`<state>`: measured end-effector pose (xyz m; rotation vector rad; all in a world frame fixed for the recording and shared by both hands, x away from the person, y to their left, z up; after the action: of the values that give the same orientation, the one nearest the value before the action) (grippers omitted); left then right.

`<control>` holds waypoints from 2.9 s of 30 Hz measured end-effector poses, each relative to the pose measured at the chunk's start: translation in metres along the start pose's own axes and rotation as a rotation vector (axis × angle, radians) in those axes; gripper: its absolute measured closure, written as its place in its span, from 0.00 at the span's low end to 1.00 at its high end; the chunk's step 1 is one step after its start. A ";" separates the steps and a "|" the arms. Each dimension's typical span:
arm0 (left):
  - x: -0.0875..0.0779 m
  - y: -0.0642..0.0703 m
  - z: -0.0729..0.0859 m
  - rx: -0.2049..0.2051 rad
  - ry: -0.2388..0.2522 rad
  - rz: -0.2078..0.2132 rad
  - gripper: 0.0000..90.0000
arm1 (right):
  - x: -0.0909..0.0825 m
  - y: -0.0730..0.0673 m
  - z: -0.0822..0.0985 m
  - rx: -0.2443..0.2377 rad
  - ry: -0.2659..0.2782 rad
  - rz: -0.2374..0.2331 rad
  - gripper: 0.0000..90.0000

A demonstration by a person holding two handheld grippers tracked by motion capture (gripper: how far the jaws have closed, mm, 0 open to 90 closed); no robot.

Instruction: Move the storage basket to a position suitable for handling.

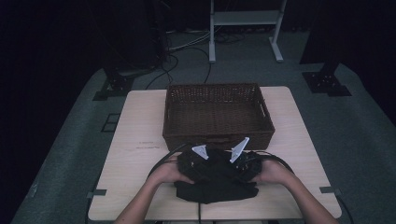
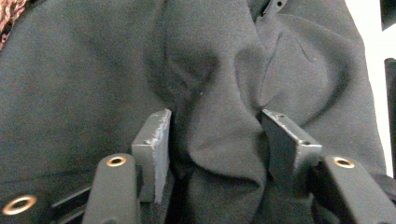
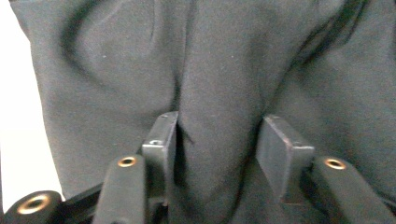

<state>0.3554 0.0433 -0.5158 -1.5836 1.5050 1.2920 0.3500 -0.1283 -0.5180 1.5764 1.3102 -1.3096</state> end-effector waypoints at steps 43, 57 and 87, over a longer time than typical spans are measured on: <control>-0.049 0.028 -0.016 0.117 0.047 -0.161 0.81 | -0.057 -0.023 0.001 -0.052 0.124 0.068 0.81; -0.074 0.034 -0.028 0.135 0.065 -0.179 0.81 | -0.086 -0.025 -0.003 -0.064 0.149 0.085 0.81; -0.121 0.035 -0.042 0.156 0.075 -0.240 0.82 | -0.132 -0.022 -0.021 -0.073 0.185 0.107 0.81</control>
<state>0.3457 0.0460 -0.3836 -1.6674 1.3746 0.9693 0.3371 -0.1386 -0.3837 1.7243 1.3492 -1.0597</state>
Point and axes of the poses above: each handheld gripper's, and its own axes: x roughly forward along the jaws, z roughly out of its underside, y roughly to its right, the point moved 6 cm from there along x, roughly forward along the jaws, and after that the axes turned 12 degrees about -y, right-handed, at the moved point
